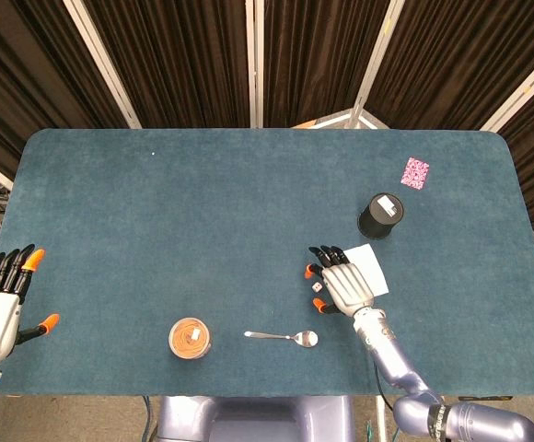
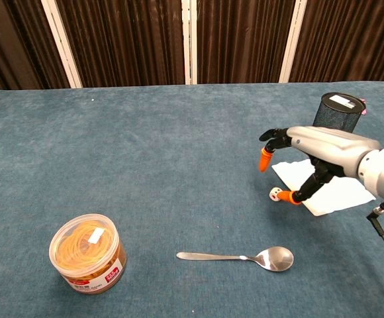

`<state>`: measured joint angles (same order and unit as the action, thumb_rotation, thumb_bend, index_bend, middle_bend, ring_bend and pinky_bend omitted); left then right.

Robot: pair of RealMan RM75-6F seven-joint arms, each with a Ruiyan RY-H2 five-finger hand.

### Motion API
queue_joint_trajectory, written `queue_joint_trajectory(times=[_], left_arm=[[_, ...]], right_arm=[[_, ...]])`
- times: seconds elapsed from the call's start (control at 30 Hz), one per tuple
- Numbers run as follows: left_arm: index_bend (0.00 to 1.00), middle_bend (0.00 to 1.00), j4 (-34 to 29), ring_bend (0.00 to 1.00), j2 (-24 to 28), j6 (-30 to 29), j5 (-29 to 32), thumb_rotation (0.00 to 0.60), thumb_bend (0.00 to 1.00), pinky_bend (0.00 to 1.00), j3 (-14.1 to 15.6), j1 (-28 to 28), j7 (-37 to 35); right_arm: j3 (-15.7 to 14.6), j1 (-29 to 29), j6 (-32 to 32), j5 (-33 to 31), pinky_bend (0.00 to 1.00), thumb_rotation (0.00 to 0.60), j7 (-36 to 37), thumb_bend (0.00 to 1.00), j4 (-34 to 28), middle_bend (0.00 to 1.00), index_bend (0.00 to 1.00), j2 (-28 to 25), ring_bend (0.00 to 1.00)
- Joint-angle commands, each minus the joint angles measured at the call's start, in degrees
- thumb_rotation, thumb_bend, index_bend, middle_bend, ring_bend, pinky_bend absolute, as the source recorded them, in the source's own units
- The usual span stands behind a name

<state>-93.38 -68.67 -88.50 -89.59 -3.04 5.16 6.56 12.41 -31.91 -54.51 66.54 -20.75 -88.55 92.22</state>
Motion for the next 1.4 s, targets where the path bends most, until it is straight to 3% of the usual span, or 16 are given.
queue_joint_trajectory(times=[0.03,0.53,1.1,1.4], left_arm=[[0.0,0.0,0.1,0.0,0.0,0.1,0.2,0.6,0.0,0.0,-0.1,0.1,0.0],[0.0,0.0,0.3,0.0,-0.2,0.8,0.7,0.6,0.0,0.0,-0.1,0.5,0.2],[0.0,0.0,0.3,0.0,-0.4,0.8,0.8,0.6,0.0,0.0,0.0,0.6,0.6],[0.0,0.0,0.2,0.0,-0.6,0.9,0.7,0.6,0.0,0.0,0.2,0.7,0.9]], right_arm=[[0.1,-1.1,1.0,-1.3,0.0,0.6,0.0,0.21,1.9,0.07,0.41,1.2,0.0],[-0.6,-3.3,2.1,-3.1,0.0,0.6,0.9,0.22,6.0,0.12,0.49,3.7,0.0],[-1.2,-4.2,2.0,-4.9,0.0,0.6,1.3,0.23,10.7,0.12,0.49,5.1,0.0],[-1.9,-4.4,2.7,-5.2,0.0,0.6,2.4,0.32,12.4,0.17,0.56,5.5,0.0]])
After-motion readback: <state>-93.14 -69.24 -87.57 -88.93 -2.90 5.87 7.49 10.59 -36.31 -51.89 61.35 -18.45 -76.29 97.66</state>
